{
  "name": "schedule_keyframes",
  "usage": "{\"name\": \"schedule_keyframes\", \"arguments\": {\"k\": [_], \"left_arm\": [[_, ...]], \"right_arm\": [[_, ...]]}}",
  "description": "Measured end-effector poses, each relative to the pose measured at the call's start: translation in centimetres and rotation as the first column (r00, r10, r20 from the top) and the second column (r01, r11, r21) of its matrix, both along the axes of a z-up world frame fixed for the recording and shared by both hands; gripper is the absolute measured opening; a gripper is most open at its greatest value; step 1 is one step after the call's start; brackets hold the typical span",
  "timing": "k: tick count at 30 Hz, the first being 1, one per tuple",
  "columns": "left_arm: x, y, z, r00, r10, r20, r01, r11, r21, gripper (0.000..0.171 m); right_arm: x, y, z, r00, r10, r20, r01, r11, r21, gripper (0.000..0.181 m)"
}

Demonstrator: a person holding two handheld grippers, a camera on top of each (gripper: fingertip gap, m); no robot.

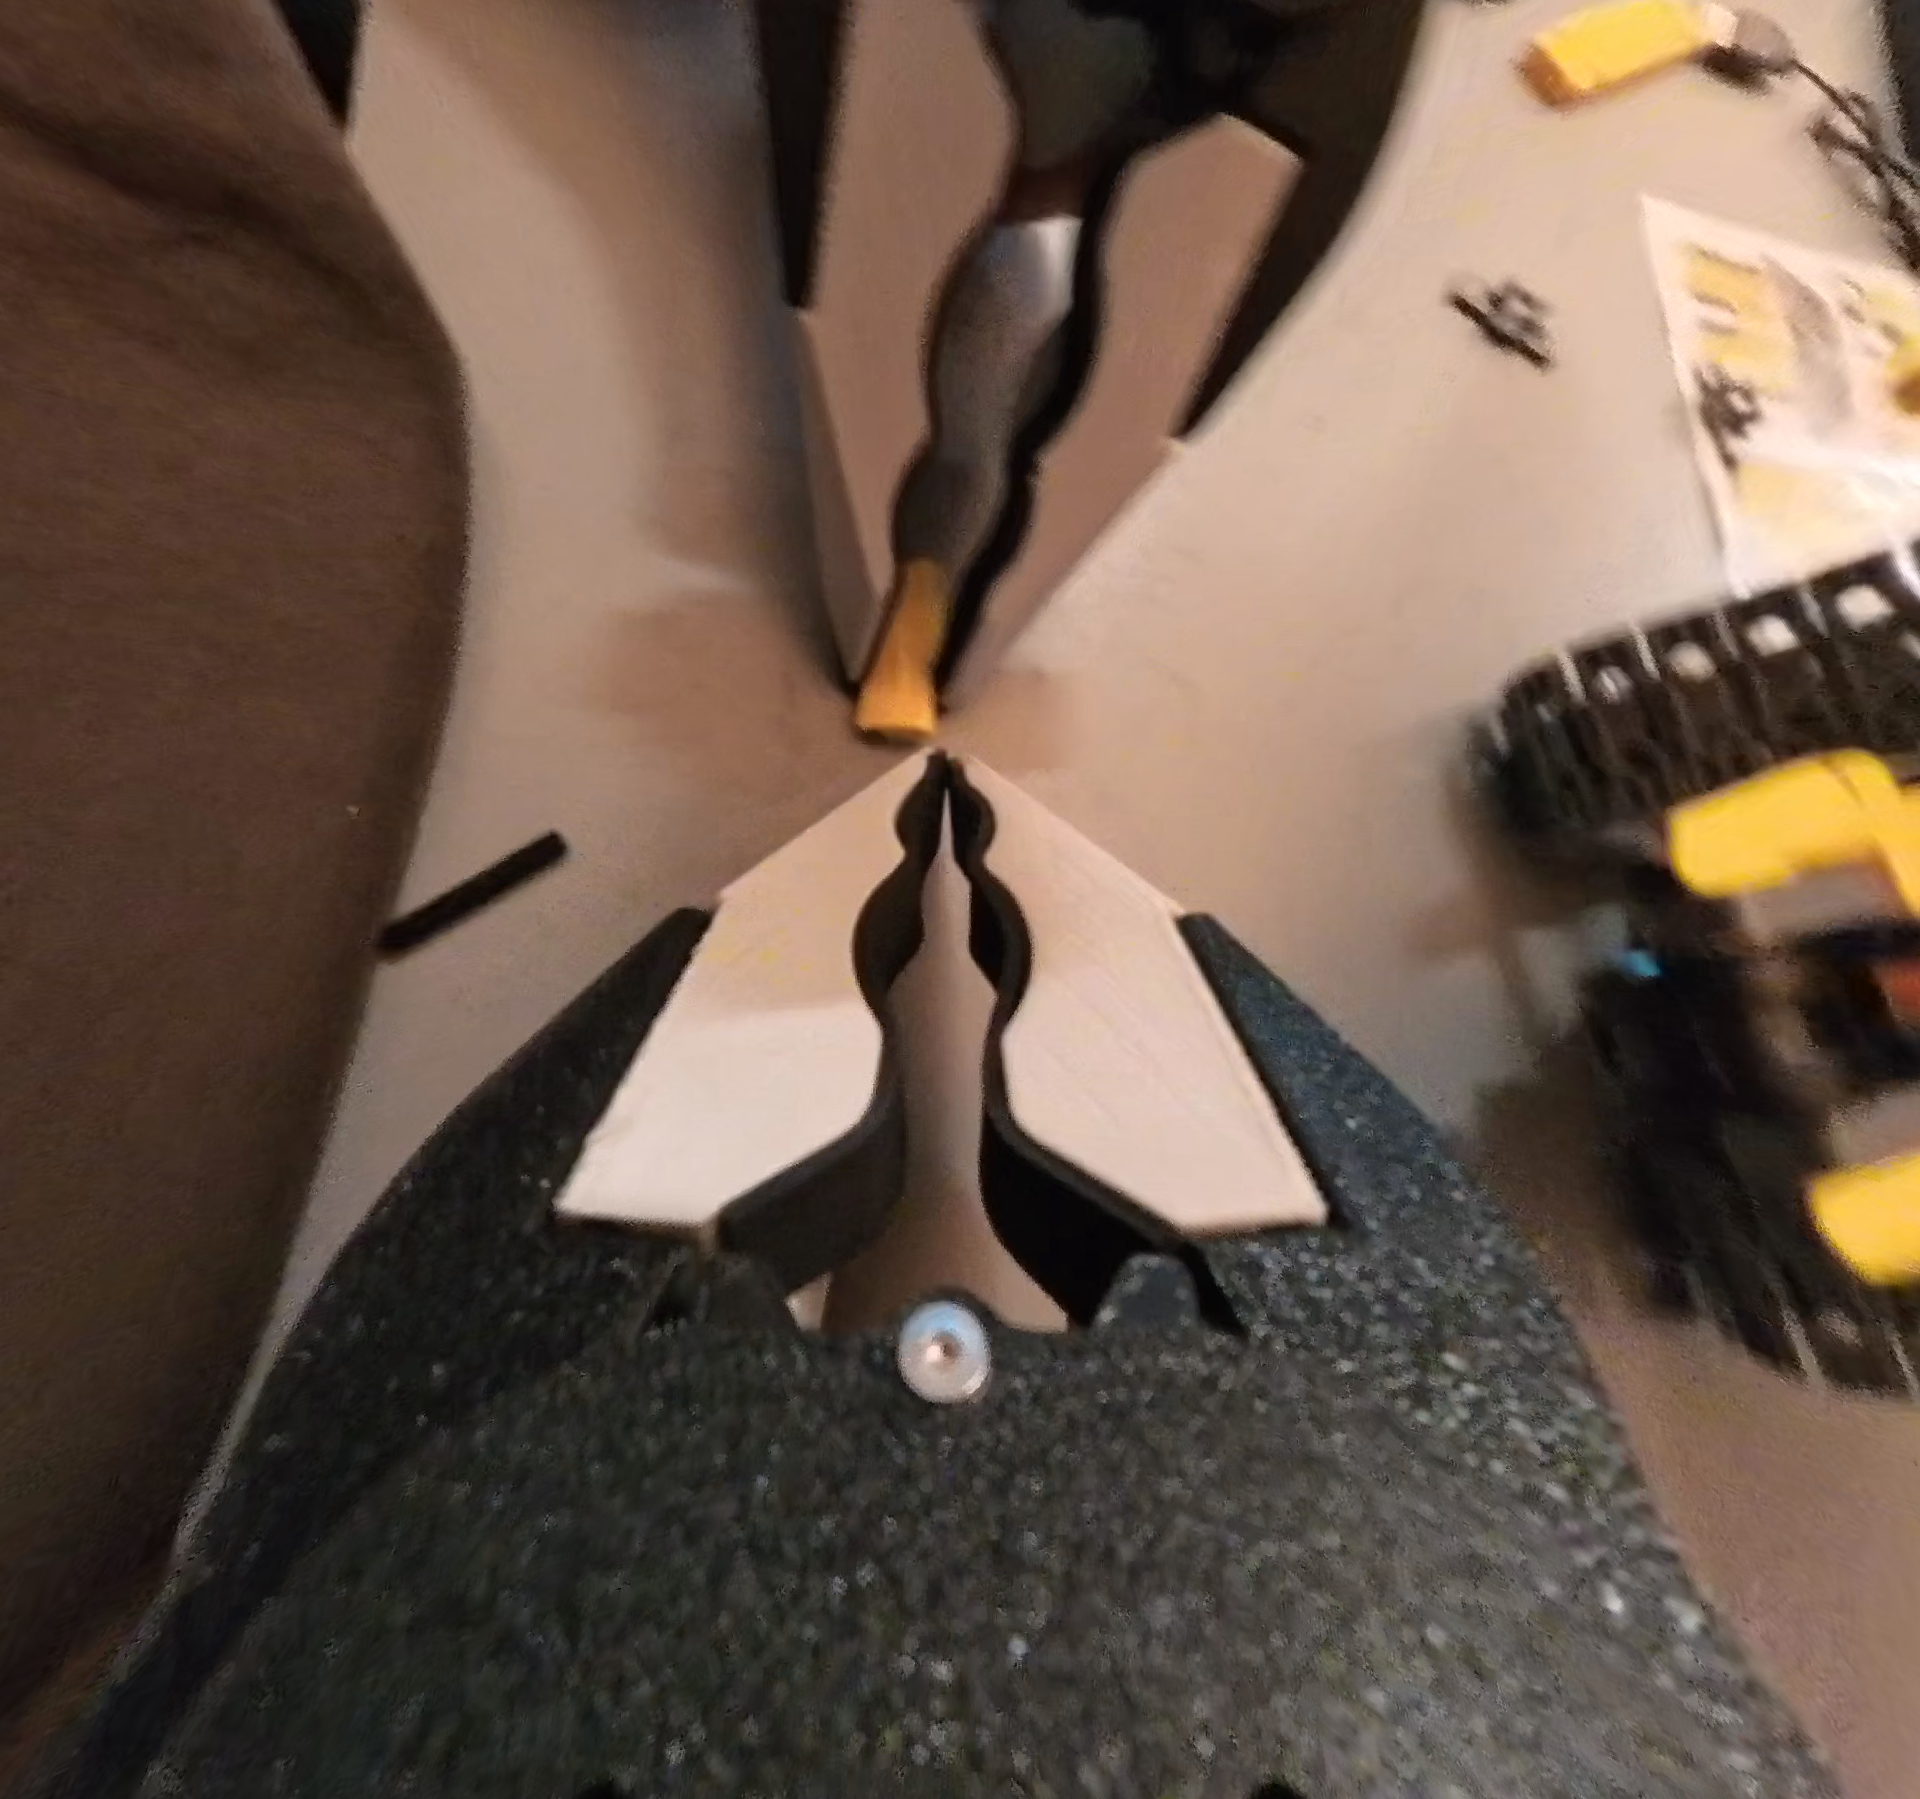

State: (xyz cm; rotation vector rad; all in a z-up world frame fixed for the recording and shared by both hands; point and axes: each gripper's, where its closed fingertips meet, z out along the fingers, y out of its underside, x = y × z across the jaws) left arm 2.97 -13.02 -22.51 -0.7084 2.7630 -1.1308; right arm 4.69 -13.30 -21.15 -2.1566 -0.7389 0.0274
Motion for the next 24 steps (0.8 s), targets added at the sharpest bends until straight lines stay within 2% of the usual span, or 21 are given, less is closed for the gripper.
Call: {"name": "schedule_keyframes", "arguments": {"k": [4,7,13,17,20,24], "left_arm": [[0.0,0.0,0.0,1.0,0.004,0.003,-0.004,1.0,-0.003,0.01],[0.0,0.0,0.0,1.0,0.005,0.006,-0.005,1.0,-0.01,0.01],[0.2,0.0,0.0,1.0,0.012,0.008,-0.012,1.0,-0.015,0.011],[0.2,0.0,0.0,1.0,0.018,0.02,-0.018,1.0,-0.013,0.011],[0.2,0.0,0.0,0.999,0.018,0.037,-0.018,1.0,0.0,0.011],[0.1,0.0,0.0,0.998,0.013,0.063,-0.015,0.999,0.03,0.012]], "right_arm": [[2.6,-1.7,1.1,0.975,-0.162,-0.153,0.16,0.987,-0.022,0.005],[2.1,-3.3,0.9,0.937,-0.234,-0.261,0.215,0.971,-0.101,0.013],[-1.5,-5.3,-0.9,0.944,-0.241,-0.223,0.204,0.963,-0.178,0.019],[-3.5,-5.9,-0.1,0.915,-0.276,-0.293,0.229,0.956,-0.185,0.026],[-4.2,-6.4,0.3,0.885,-0.355,-0.302,0.313,0.933,-0.181,0.026],[-4.8,-6.8,-0.8,0.847,-0.472,-0.246,0.442,0.881,-0.171,0.027]]}}
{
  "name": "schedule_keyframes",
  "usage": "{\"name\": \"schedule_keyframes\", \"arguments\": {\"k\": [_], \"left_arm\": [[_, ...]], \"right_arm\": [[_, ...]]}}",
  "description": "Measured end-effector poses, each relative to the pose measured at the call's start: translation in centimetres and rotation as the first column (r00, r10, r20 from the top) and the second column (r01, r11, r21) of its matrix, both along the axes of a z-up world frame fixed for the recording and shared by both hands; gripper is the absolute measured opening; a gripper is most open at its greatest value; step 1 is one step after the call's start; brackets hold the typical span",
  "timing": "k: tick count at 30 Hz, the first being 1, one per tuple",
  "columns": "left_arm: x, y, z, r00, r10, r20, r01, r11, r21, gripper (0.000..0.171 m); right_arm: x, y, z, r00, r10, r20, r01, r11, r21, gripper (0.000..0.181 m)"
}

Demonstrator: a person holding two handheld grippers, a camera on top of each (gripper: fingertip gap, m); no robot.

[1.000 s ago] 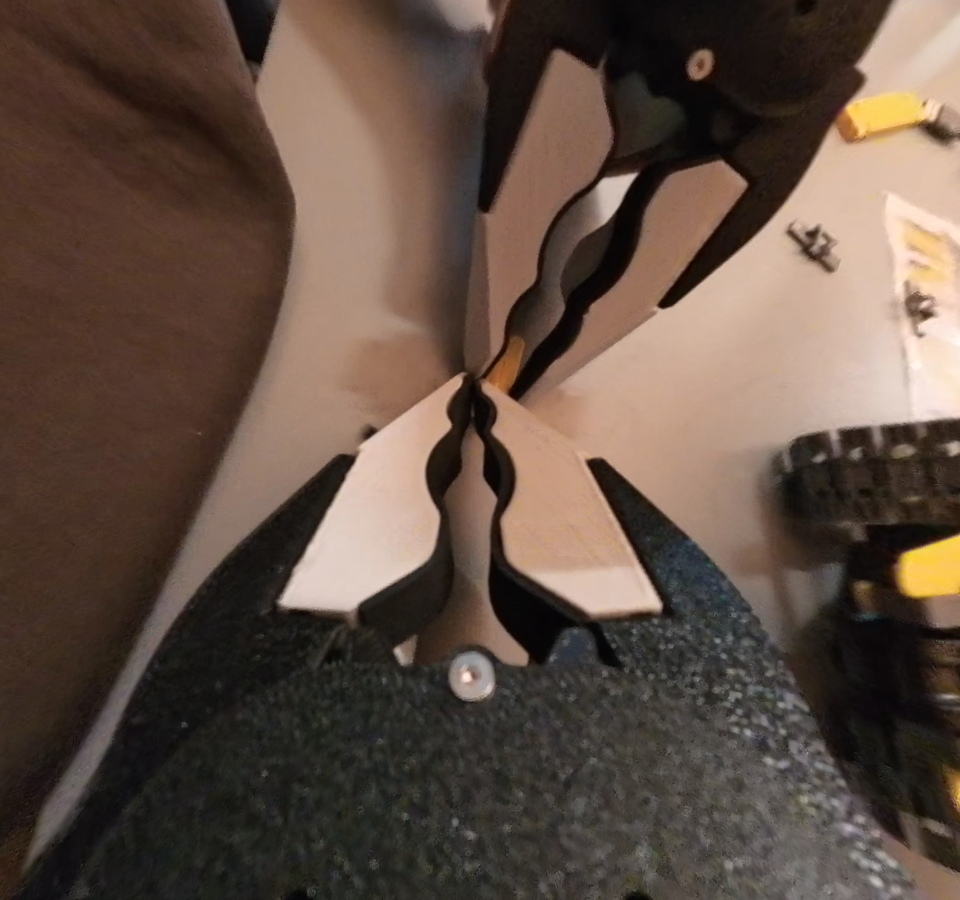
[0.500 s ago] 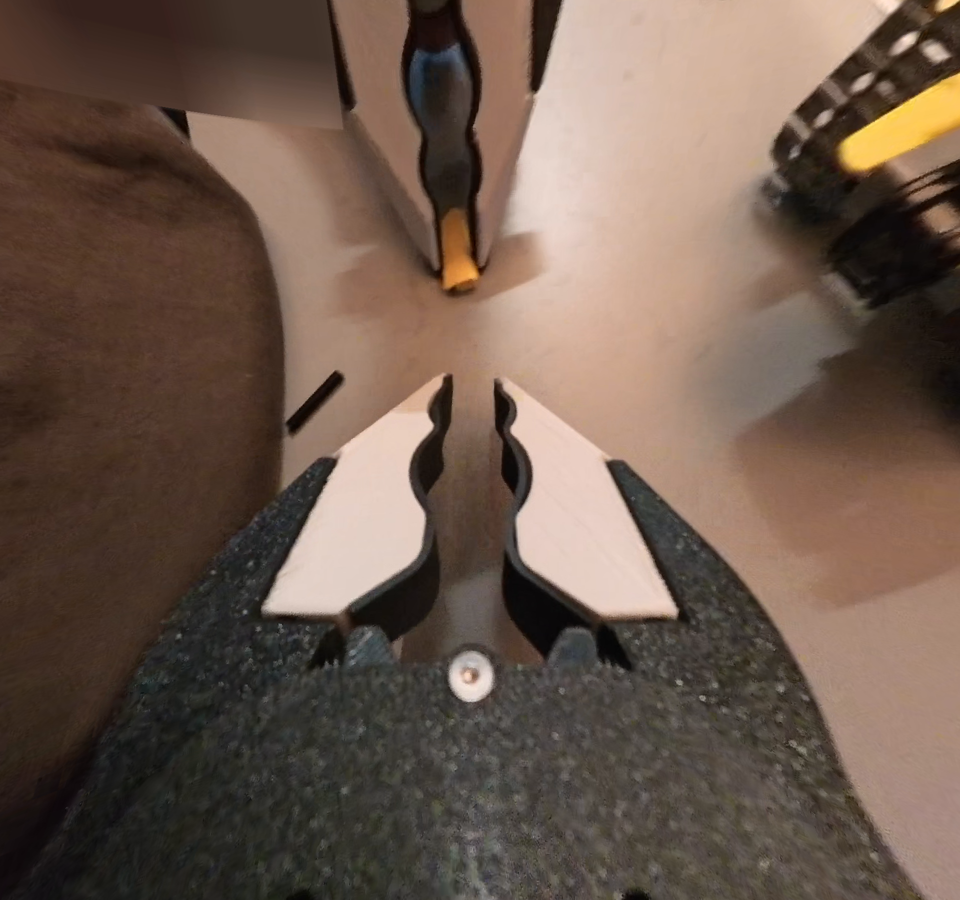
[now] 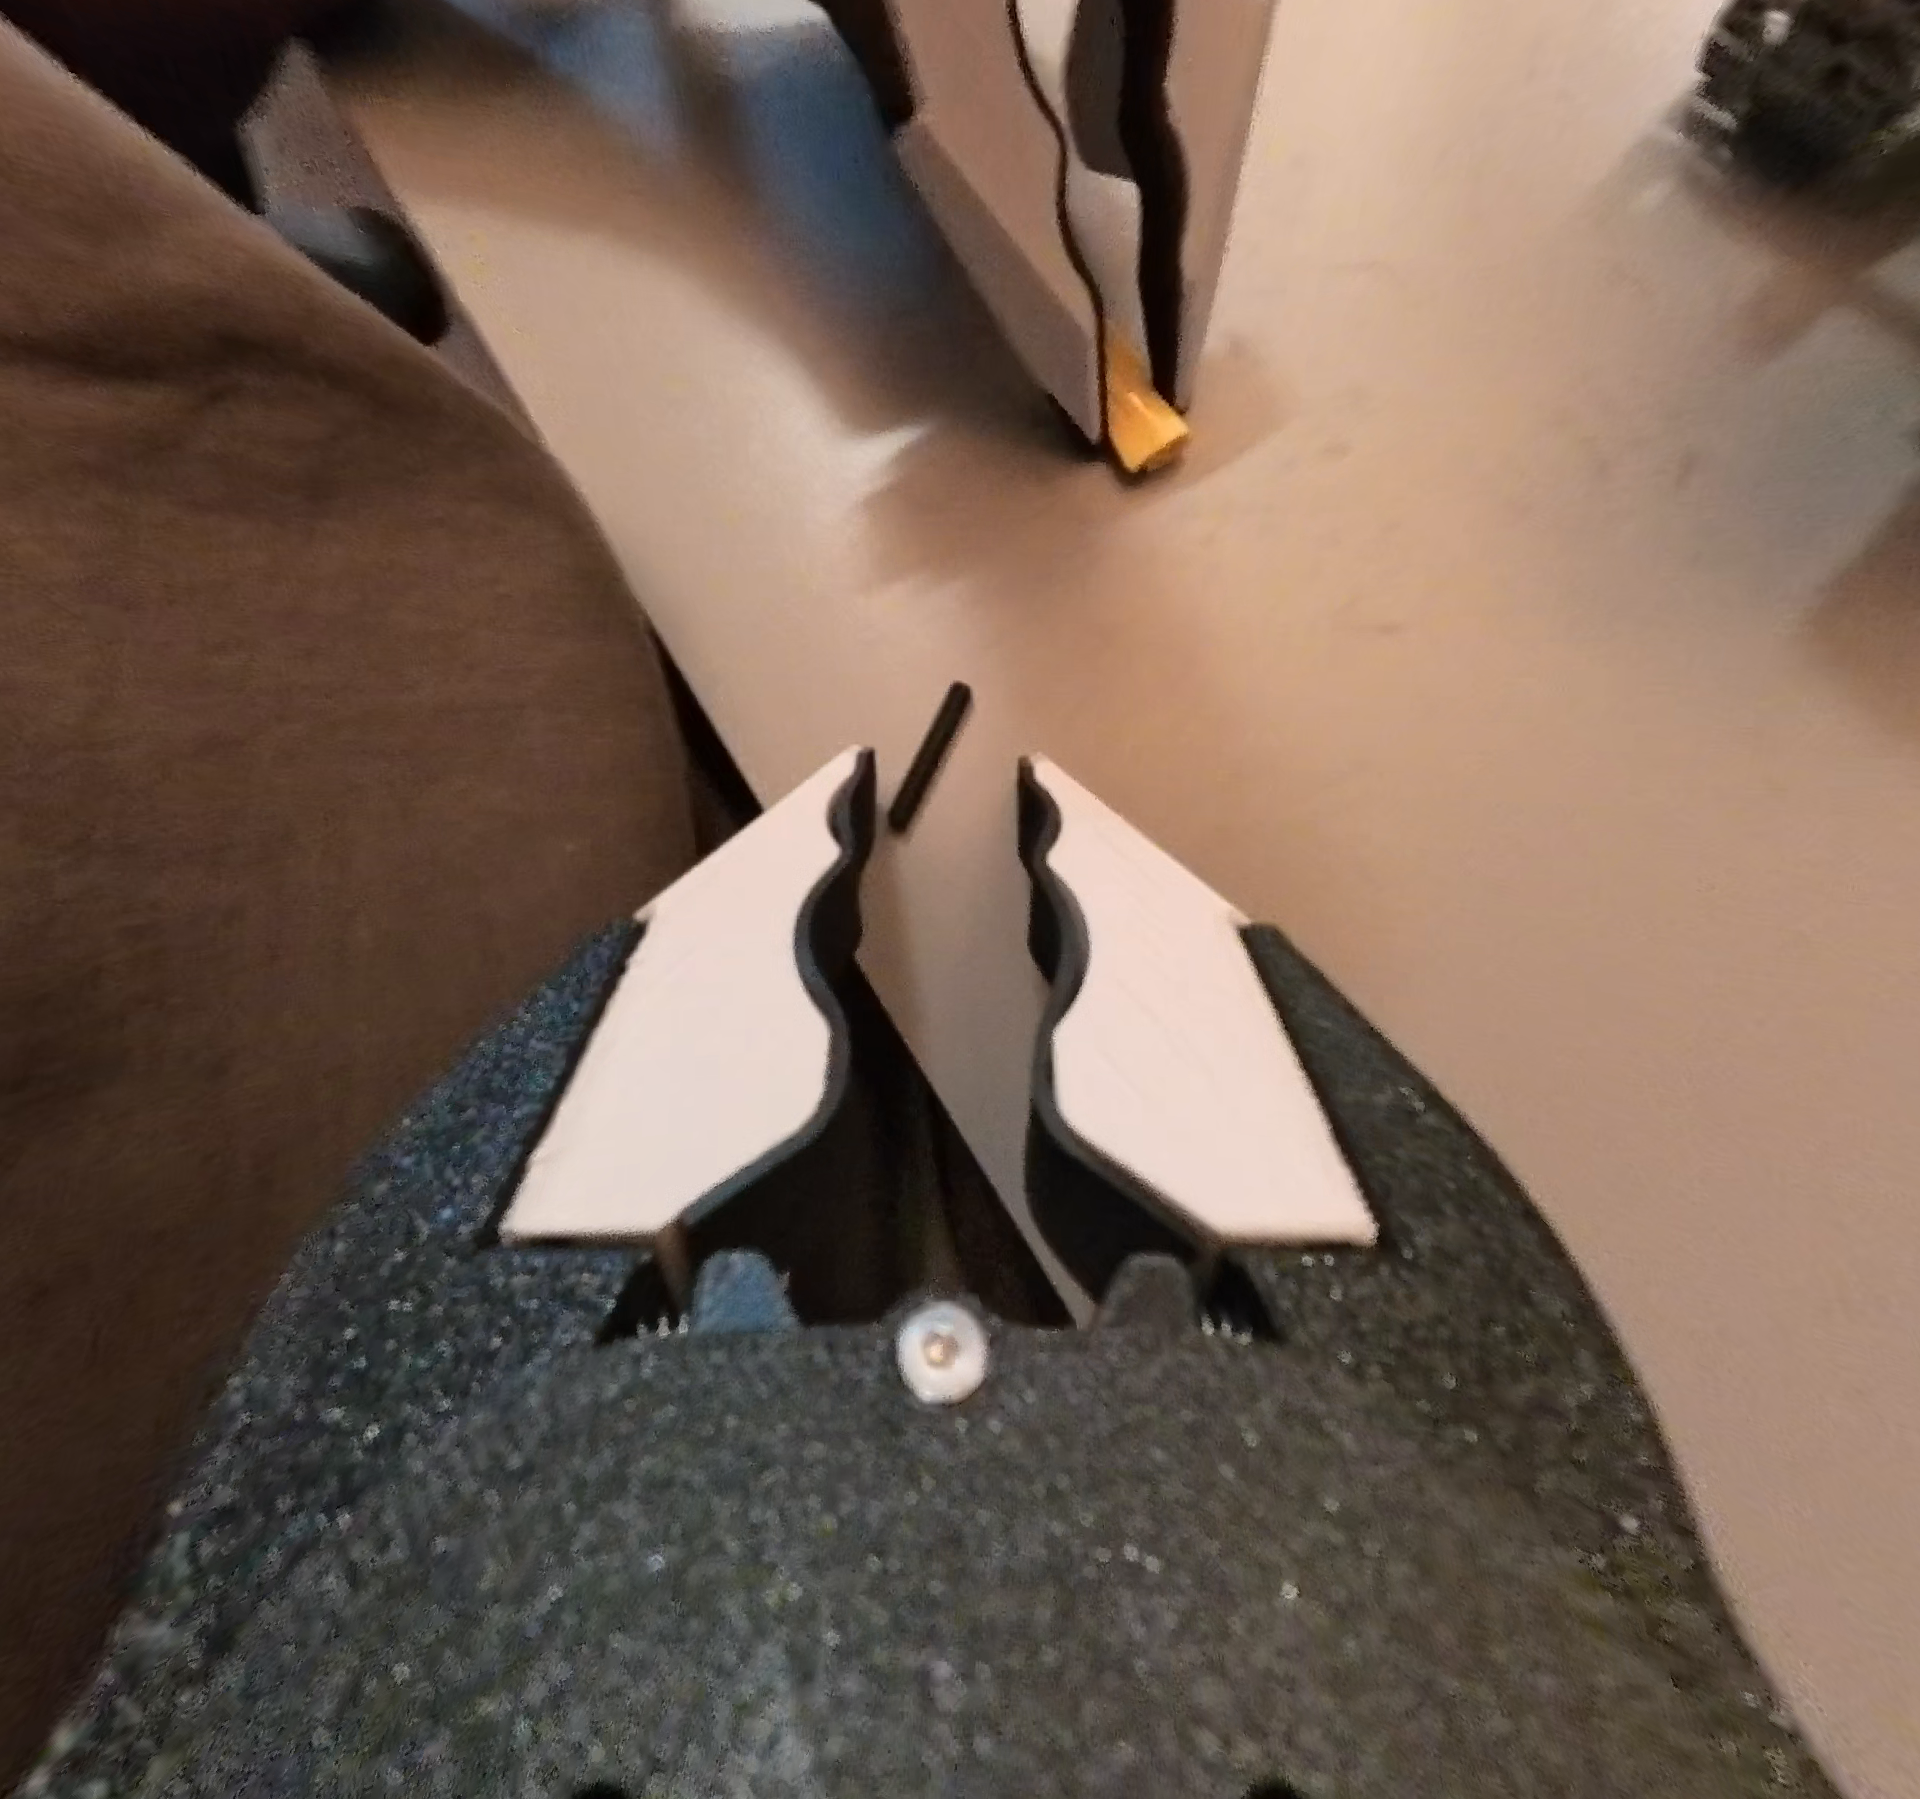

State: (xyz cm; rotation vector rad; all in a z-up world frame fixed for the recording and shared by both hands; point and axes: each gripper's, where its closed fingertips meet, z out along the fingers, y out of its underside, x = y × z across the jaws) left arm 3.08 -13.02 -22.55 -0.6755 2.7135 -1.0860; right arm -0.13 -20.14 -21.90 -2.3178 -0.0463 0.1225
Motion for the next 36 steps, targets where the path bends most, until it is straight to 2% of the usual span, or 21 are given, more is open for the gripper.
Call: {"name": "schedule_keyframes", "arguments": {"k": [3,7,10,18,22,29,36], "left_arm": [[-0.1,-0.1,0.0,1.0,-0.004,0.017,0.004,1.0,0.013,0.012],[-0.2,-0.1,0.0,1.0,-0.013,0.025,0.013,1.0,0.016,0.012],[-0.7,-0.6,0.0,0.999,-0.046,0.022,0.046,0.999,0.014,0.012],[-1.9,-2.3,0.1,0.991,-0.136,0.005,0.136,0.99,-0.041,0.011],[-2.6,-3.0,0.1,0.983,-0.18,-0.024,0.178,0.981,-0.076,0.011],[-2.7,-3.1,0.1,0.982,-0.182,-0.043,0.177,0.98,-0.085,0.011],[-2.7,-3.1,0.1,0.982,-0.183,-0.049,0.178,0.98,-0.086,0.011]], "right_arm": [[0.3,-0.1,-0.4,0.992,-0.072,0.108,0.072,0.997,0.012,0.021],[0.1,0.1,-0.5,0.986,-0.106,0.125,0.103,0.994,0.029,0.015],[0.8,0.2,-0.5,0.982,-0.12,0.143,0.118,0.993,0.025,0.004],[1.6,0.7,-0.2,0.995,-0.095,0.038,0.093,0.995,0.039,0.002],[2.2,1.3,0.5,0.999,-0.044,-0.009,0.044,0.998,0.052,0.002],[1.6,2.2,0.1,0.98,0.088,-0.178,-0.086,0.996,0.019,0.002],[1.8,2.4,-0.3,0.969,0.153,-0.193,-0.16,0.987,-0.025,0.002]]}}
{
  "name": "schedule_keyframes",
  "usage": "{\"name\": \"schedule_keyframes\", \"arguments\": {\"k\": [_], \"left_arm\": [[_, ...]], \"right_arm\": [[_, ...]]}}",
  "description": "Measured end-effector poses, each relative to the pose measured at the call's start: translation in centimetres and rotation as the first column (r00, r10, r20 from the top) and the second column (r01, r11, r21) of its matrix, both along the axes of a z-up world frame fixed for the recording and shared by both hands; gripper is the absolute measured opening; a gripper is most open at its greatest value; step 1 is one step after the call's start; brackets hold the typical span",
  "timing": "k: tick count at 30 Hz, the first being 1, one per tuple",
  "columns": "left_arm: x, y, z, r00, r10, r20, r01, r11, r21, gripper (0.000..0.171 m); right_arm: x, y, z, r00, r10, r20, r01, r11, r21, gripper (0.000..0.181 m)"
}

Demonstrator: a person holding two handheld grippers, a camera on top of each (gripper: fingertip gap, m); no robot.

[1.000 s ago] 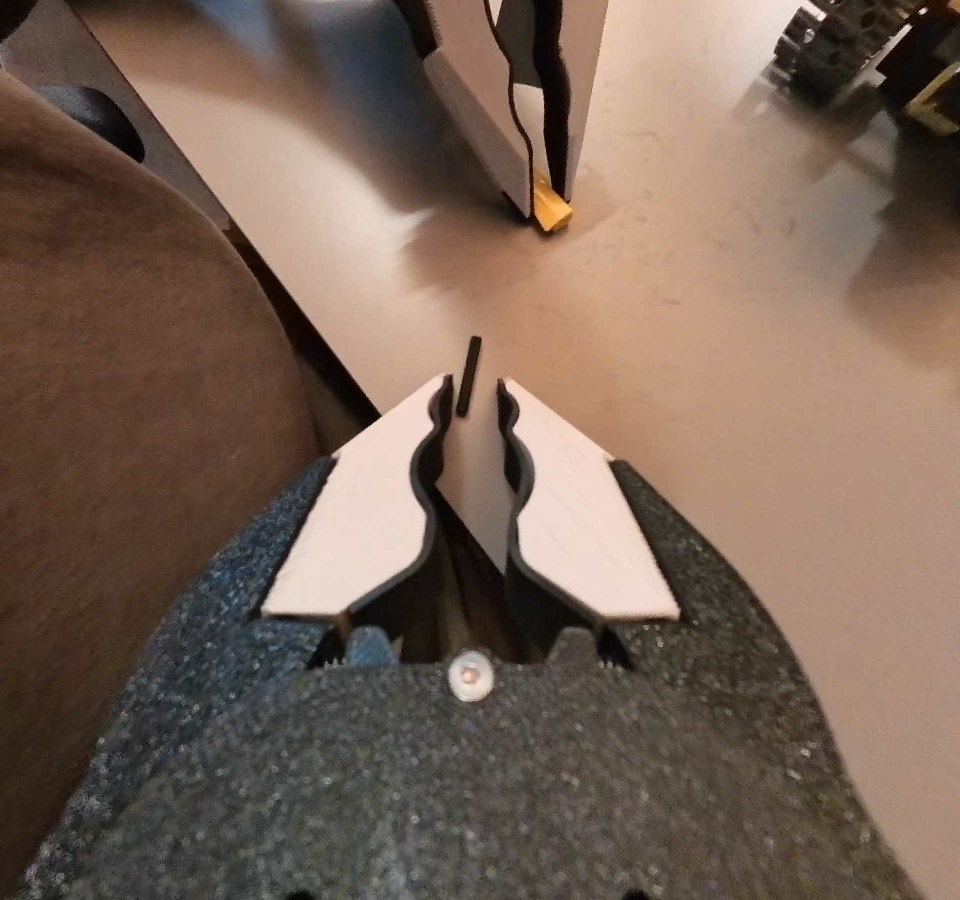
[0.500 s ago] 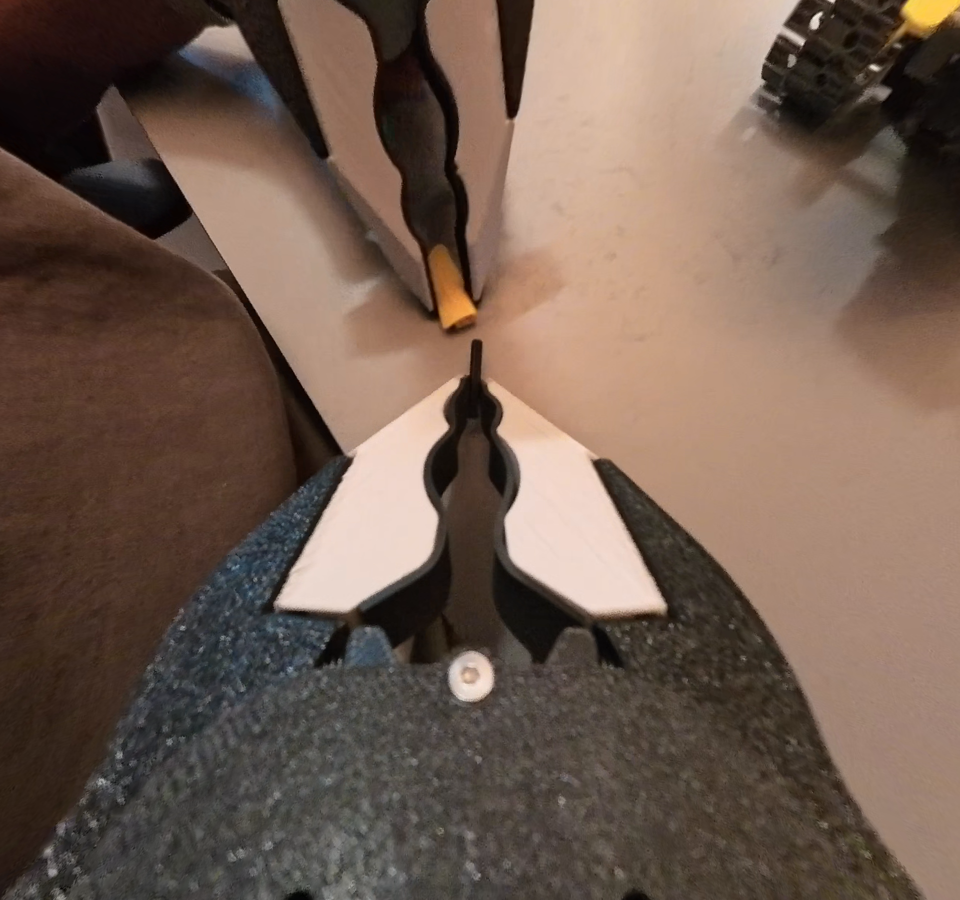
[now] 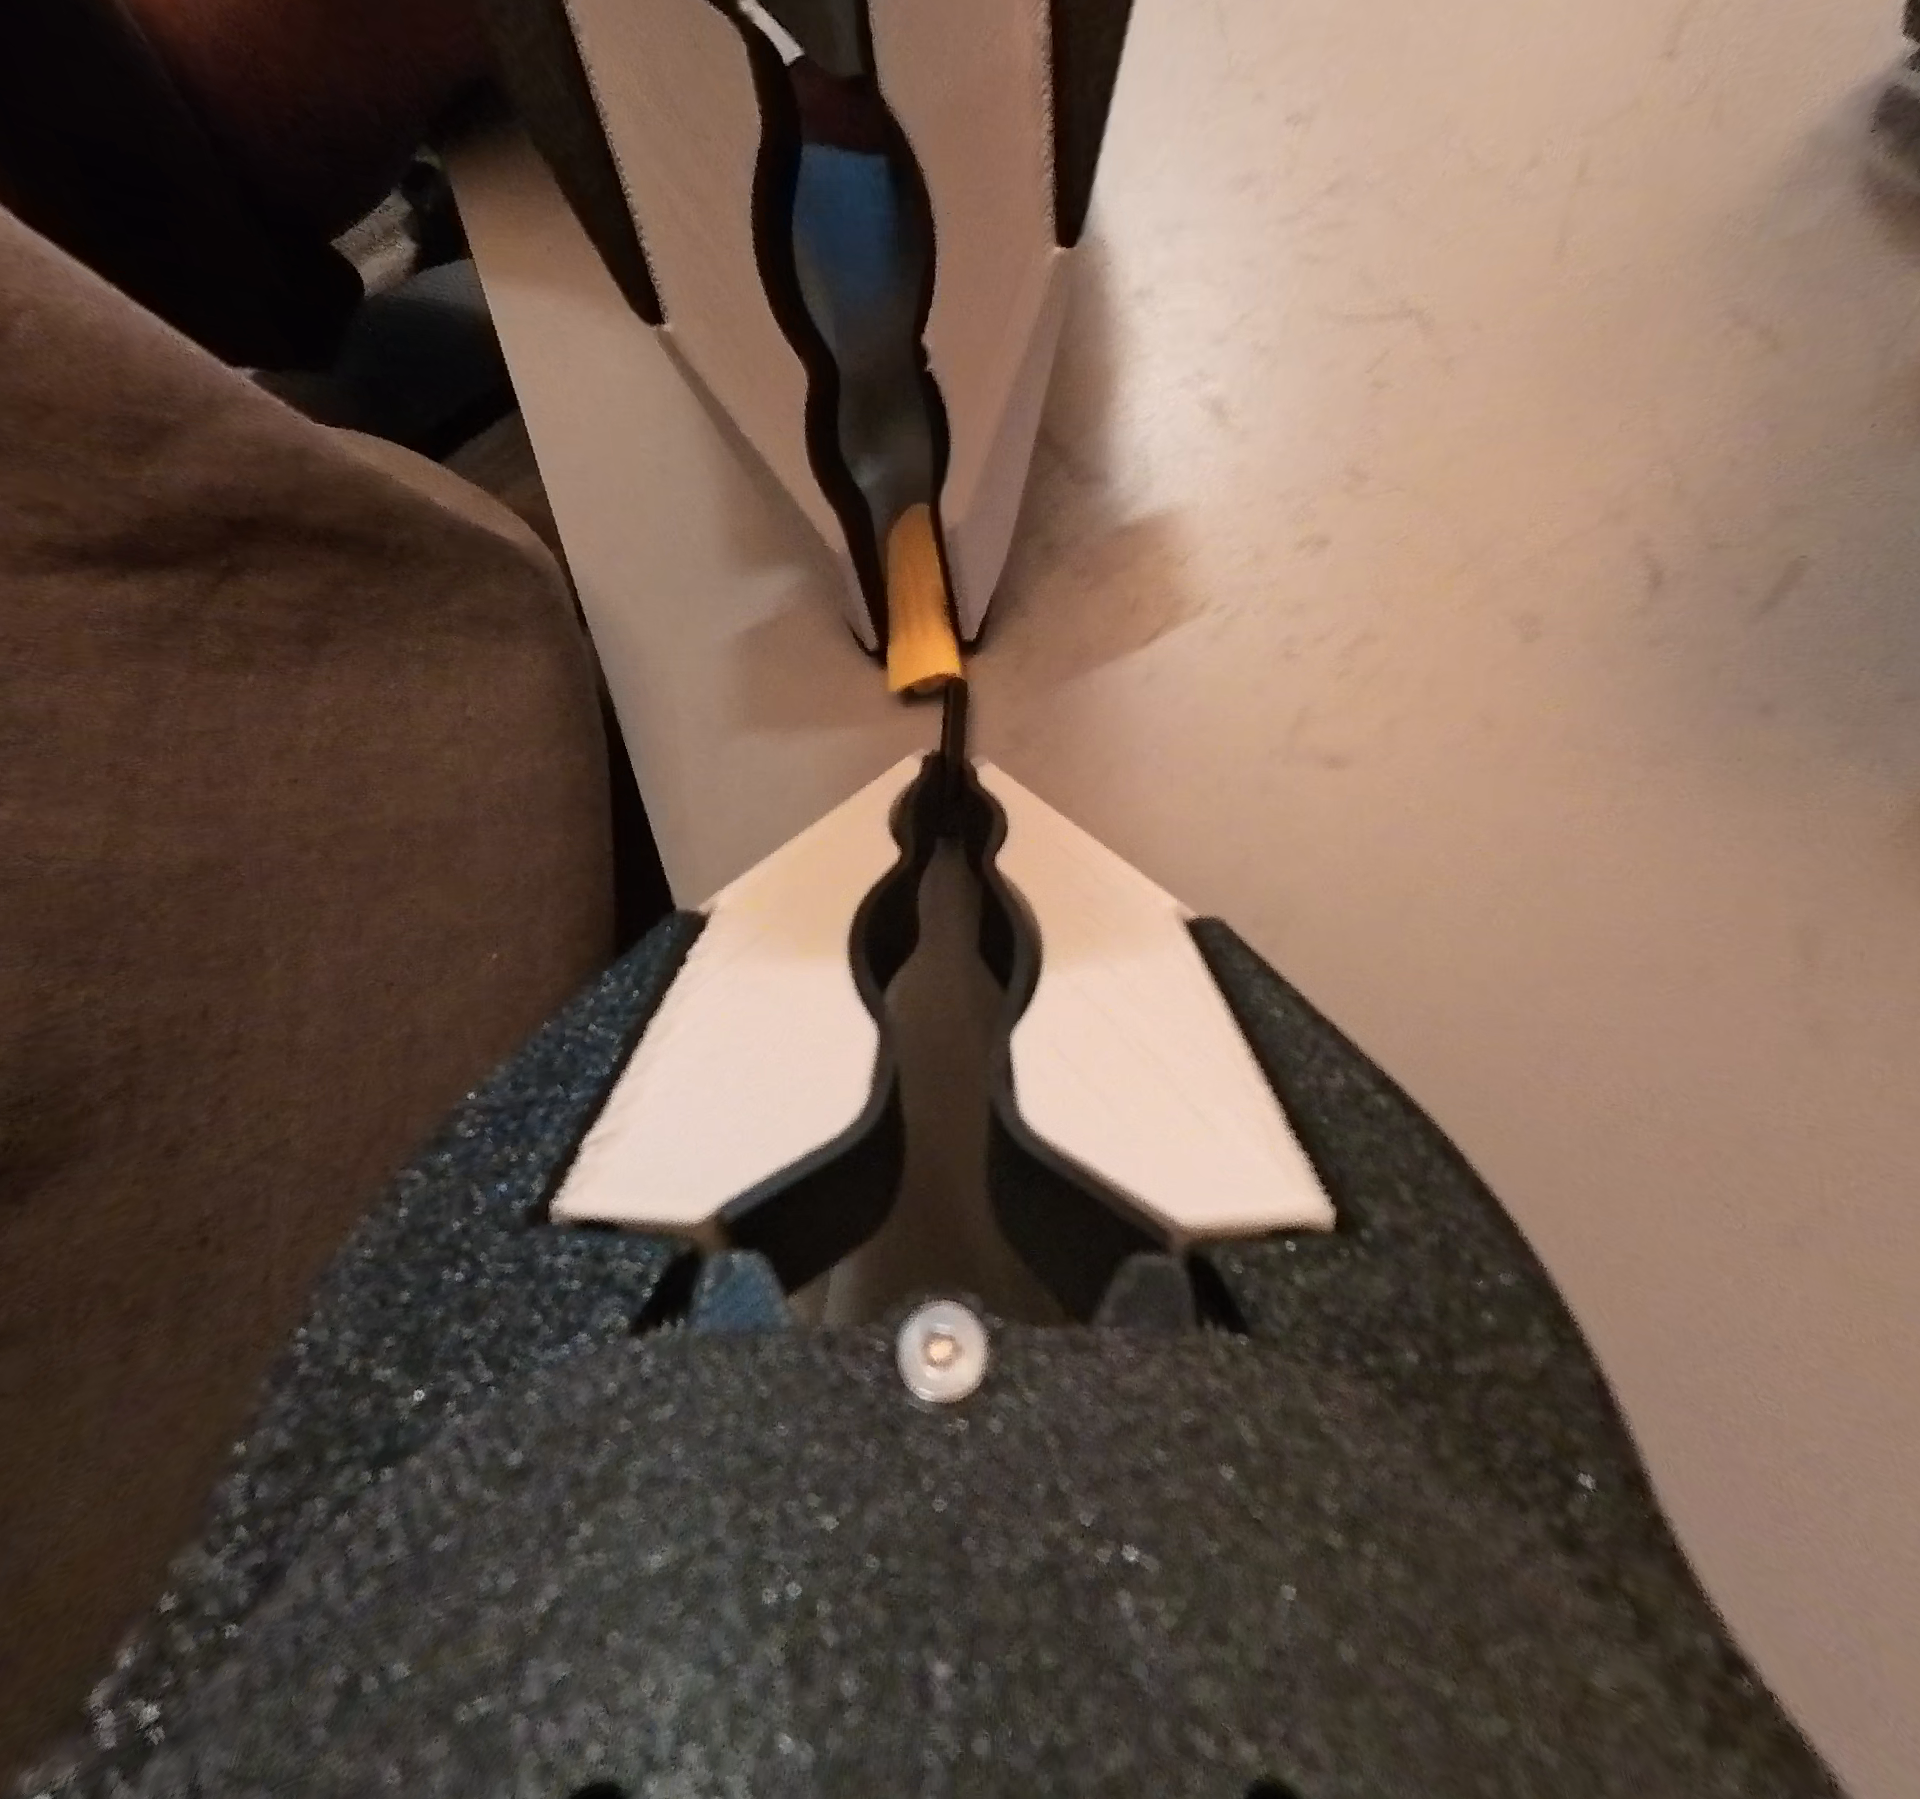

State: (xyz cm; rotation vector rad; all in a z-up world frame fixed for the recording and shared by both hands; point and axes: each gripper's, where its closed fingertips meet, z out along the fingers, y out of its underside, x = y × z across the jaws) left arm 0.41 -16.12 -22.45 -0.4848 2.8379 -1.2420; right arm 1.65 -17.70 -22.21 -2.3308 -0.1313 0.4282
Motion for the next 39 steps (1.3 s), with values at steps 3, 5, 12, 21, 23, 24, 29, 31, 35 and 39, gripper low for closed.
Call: {"name": "schedule_keyframes", "arguments": {"k": [3,5,12,21,23,24,29,31,35,39], "left_arm": [[-0.01,0.0,0.0,1.0,0.0,0.004,0.0,1.0,0.001,0.01],[-0.01,0.0,0.0,1.0,0.0,0.004,0.0,1.0,0.001,0.011],[-0.01,0.01,0.0,1.0,0.0,0.007,0.0,1.0,0.002,0.01],[-0.03,0.01,-0.01,1.0,-0.002,0.014,0.002,1.0,0.004,0.011],[-0.05,0.0,-0.01,1.0,-0.003,0.015,0.003,1.0,0.004,0.01],[-0.06,0.01,-0.02,1.0,-0.003,0.016,0.003,1.0,0.004,0.01],[-0.14,-0.02,0.0,1.0,-0.011,0.002,0.011,1.0,-0.001,0.01],[-0.12,-0.01,0.0,1.0,-0.025,0.002,0.025,1.0,-0.001,0.01],[-0.13,-0.01,0.02,0.999,-0.035,-0.014,0.035,0.999,-0.006,0.01],[-0.11,-0.02,0.02,0.999,-0.034,-0.02,0.034,0.999,-0.008,0.01]], "right_arm": [[0.01,0.01,0.02,0.999,0.018,-0.049,-0.018,1.0,-0.012,0.002],[-0.01,0.01,0.03,0.997,0.027,-0.073,-0.028,0.999,-0.014,0.002],[-0.21,-0.05,0.06,0.989,0.053,-0.135,-0.057,0.998,-0.031,0.002],[-0.32,0.03,0.13,0.956,0.065,-0.287,-0.088,0.994,-0.067,0.002],[-0.3,0.06,0.14,0.946,0.074,-0.315,-0.103,0.992,-0.078,0.002],[-0.31,0.08,0.13,0.943,0.08,-0.323,-0.112,0.99,-0.082,0.002],[-0.35,0.14,0.11,0.936,0.124,-0.329,-0.163,0.982,-0.093,0.001],[-0.37,0.17,0.1,0.935,0.159,-0.317,-0.198,0.976,-0.094,0.001],[-0.36,0.31,0.07,0.919,0.208,-0.336,-0.253,0.963,-0.095,0.001],[-0.36,0.38,0.07,0.91,0.212,-0.356,-0.262,0.96,-0.101,0.0]]}}
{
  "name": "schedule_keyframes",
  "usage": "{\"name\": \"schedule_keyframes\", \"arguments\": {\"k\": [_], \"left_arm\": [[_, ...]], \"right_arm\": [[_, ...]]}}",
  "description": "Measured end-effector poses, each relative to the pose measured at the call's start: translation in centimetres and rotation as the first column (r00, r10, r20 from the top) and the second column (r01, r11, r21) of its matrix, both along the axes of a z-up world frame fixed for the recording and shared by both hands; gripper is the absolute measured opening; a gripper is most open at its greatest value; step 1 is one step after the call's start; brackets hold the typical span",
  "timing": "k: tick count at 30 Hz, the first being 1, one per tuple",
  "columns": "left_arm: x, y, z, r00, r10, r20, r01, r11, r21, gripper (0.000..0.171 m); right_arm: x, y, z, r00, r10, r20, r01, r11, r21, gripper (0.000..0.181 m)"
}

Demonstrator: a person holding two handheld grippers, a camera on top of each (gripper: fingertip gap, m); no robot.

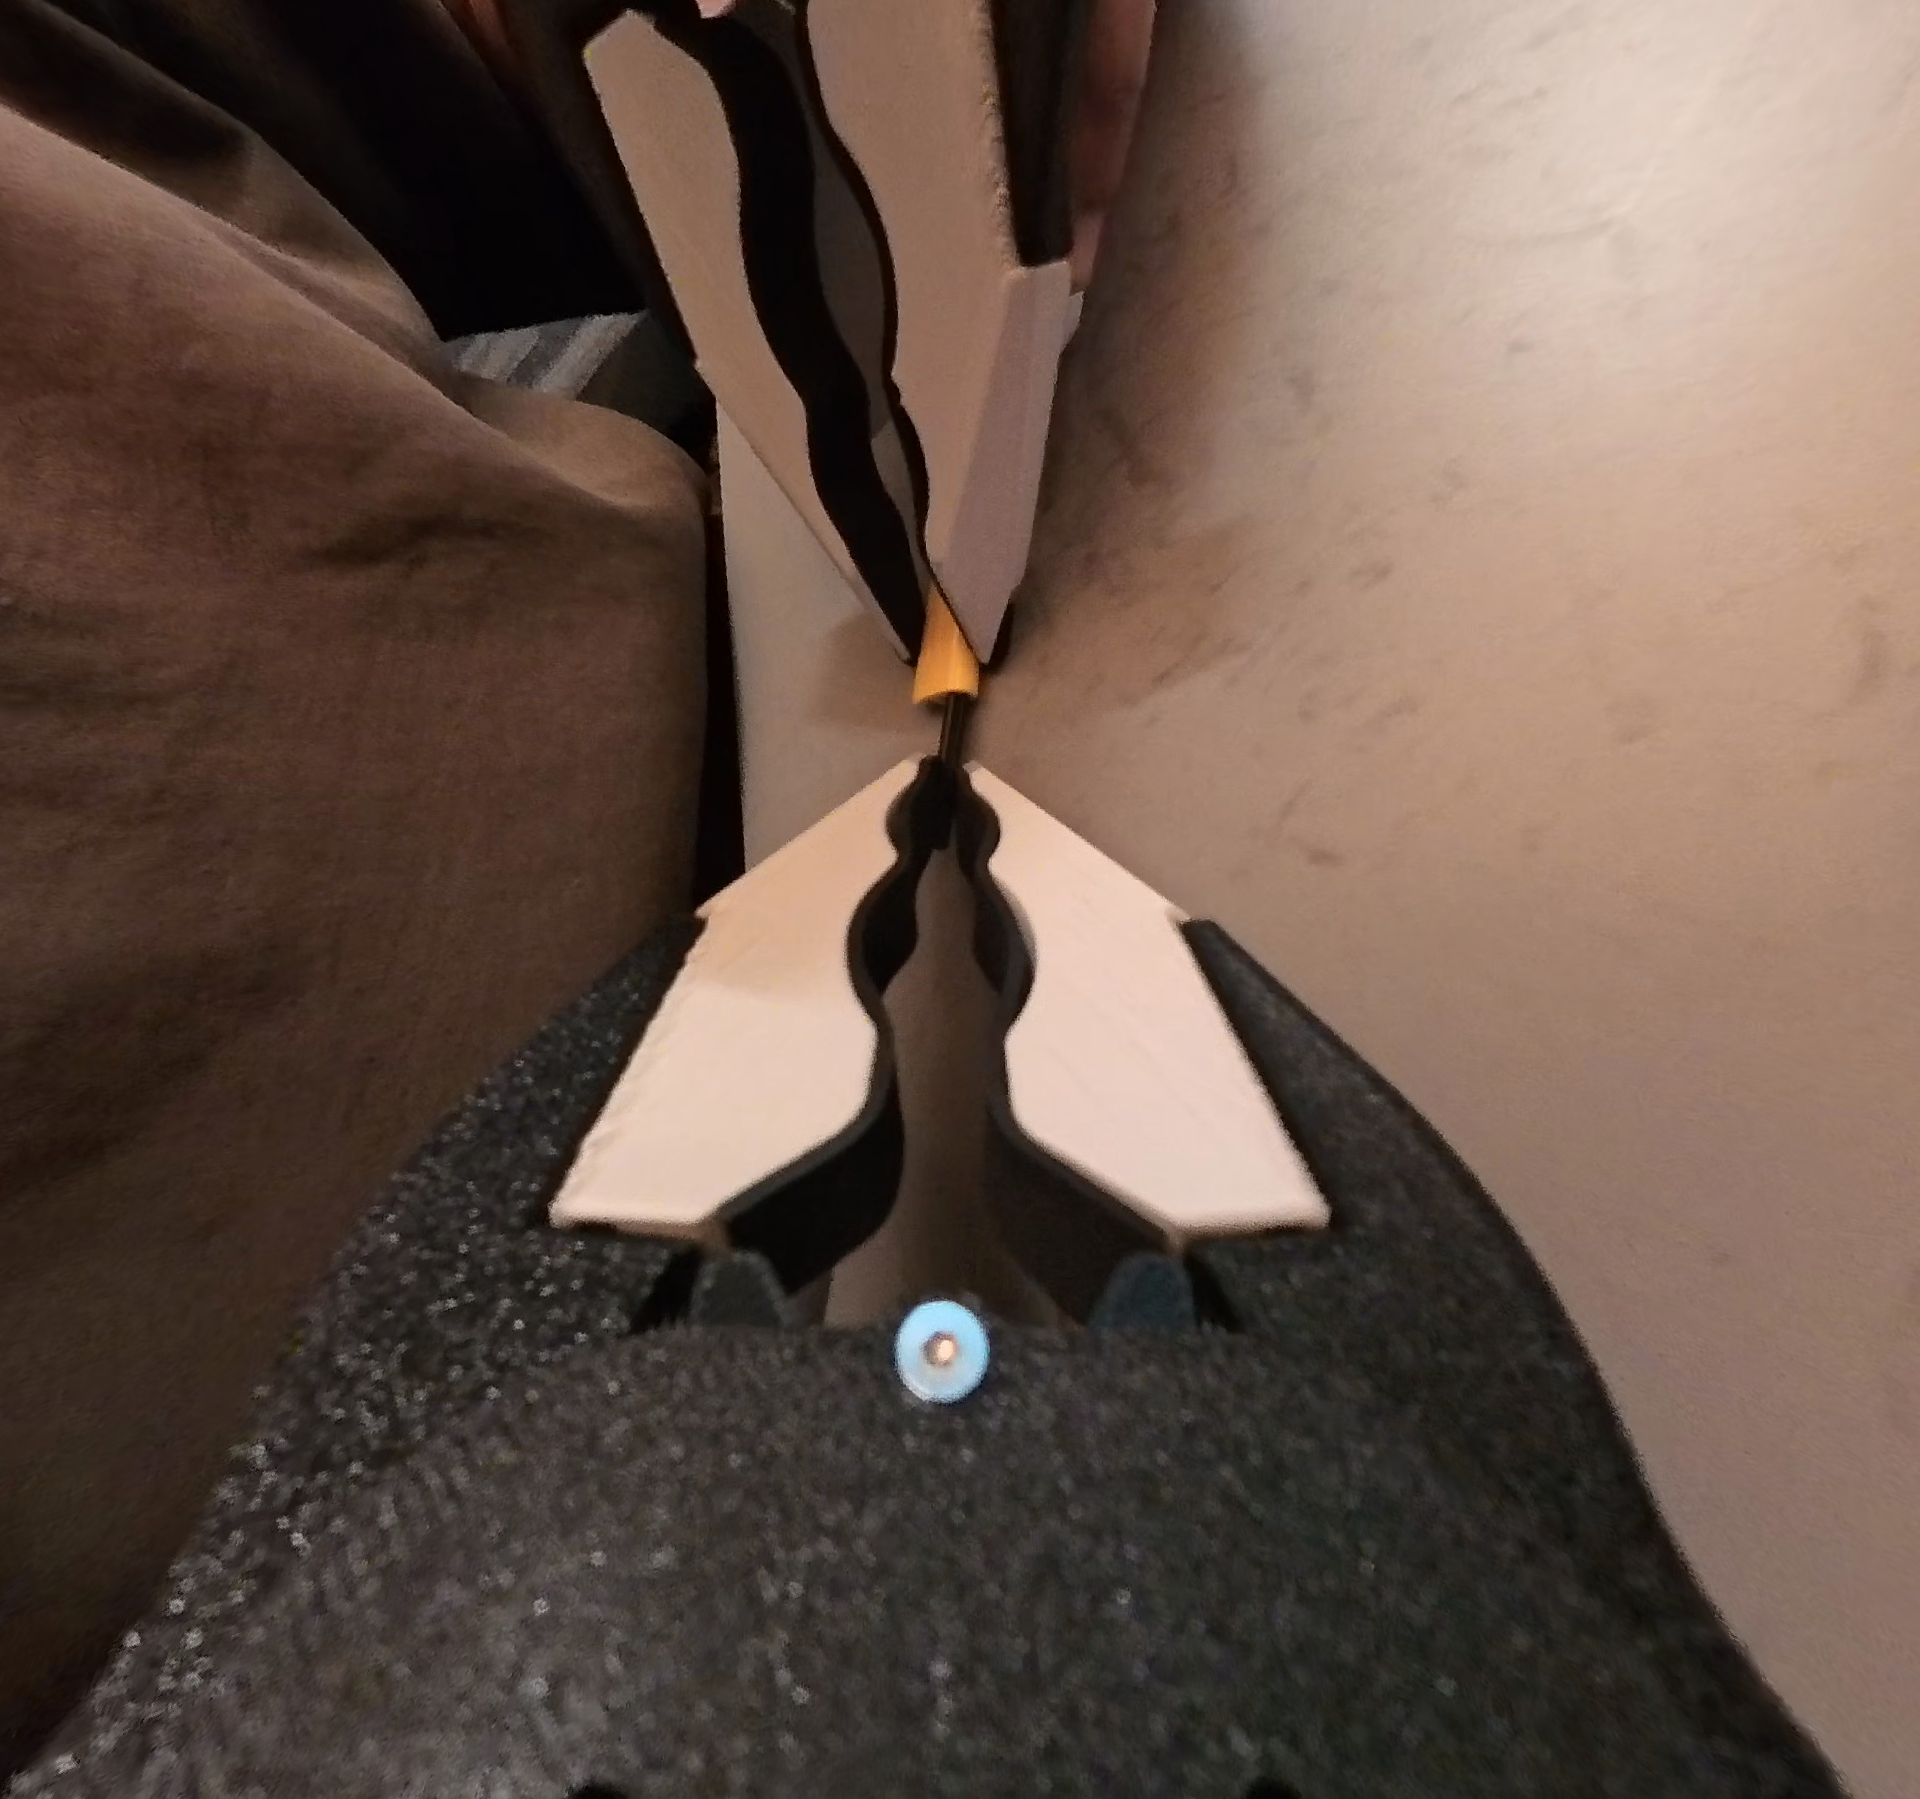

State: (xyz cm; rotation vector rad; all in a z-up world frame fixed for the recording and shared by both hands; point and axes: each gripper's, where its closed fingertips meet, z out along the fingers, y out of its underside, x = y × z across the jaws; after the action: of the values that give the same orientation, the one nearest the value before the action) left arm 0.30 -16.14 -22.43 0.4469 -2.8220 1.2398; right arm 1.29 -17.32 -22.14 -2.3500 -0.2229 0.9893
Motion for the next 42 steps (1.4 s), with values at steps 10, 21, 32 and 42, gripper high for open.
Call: {"name": "schedule_keyframes", "arguments": {"k": [10,21,32,42], "left_arm": [[0.0,0.0,0.0,1.0,-0.001,-0.002,0.001,1.0,-0.001,0.009],[0.0,0.1,0.0,1.0,0.012,0.017,-0.012,1.0,0.005,0.01],[0.1,0.0,0.0,0.999,0.028,0.016,-0.028,1.0,0.005,0.011],[0.1,0.1,0.0,1.0,0.03,0.007,-0.03,1.0,0.003,0.011]], "right_arm": [[-0.3,0.5,0.0,0.996,0.009,0.084,-0.013,0.999,0.047,0.0],[1.6,-0.5,0.7,0.918,-0.175,0.355,0.083,0.962,0.261,0.019],[1.1,-0.8,-0.2,0.835,-0.106,0.54,-0.068,0.954,0.292,0.018],[0.9,-0.3,-0.2,0.815,-0.083,0.574,-0.121,0.943,0.309,0.003]]}}
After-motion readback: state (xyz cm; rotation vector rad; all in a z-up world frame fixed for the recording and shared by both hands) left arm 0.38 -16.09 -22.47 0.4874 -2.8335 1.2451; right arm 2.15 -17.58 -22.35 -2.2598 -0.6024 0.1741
